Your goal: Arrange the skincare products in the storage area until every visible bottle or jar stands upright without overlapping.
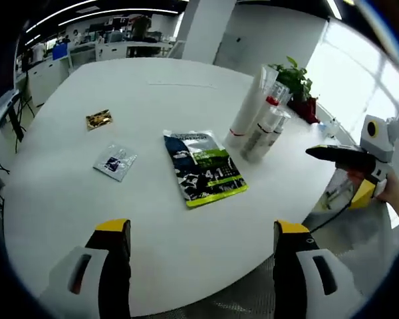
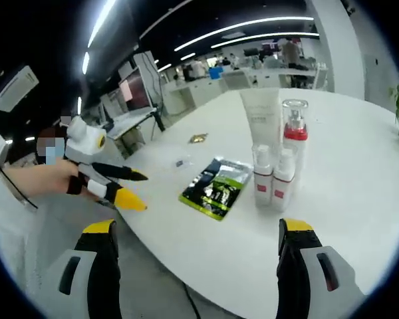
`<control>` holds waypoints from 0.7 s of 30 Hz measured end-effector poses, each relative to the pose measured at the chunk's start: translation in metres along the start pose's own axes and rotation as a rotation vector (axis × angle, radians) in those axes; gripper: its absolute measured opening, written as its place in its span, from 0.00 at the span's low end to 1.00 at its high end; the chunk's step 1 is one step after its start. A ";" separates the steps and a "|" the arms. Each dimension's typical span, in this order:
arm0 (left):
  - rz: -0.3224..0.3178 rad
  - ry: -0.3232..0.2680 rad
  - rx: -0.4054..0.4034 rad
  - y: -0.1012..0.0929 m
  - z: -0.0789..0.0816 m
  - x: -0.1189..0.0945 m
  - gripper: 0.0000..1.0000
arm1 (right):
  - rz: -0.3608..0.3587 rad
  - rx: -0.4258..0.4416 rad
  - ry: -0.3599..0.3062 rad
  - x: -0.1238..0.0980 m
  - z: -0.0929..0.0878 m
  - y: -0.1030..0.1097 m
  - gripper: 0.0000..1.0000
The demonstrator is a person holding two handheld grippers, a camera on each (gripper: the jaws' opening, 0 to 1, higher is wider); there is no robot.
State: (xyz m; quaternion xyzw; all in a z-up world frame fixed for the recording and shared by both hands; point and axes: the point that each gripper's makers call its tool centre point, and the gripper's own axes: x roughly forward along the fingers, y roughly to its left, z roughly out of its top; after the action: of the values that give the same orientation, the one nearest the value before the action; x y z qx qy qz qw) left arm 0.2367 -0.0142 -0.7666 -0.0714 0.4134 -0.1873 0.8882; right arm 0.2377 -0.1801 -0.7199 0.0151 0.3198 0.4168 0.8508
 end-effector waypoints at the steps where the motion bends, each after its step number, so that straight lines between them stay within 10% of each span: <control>1: 0.006 -0.003 0.003 -0.002 0.000 -0.002 0.85 | 0.009 0.001 0.003 0.000 -0.001 0.002 0.99; 21: 0.103 -0.030 -0.047 0.002 -0.010 -0.034 0.99 | 0.059 0.024 -0.004 0.003 0.000 0.011 0.99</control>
State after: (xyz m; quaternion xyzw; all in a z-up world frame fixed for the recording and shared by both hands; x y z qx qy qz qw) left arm 0.2093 0.0010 -0.7492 -0.0735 0.4075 -0.1305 0.9008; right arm 0.2317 -0.1708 -0.7185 0.0355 0.3223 0.4379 0.8385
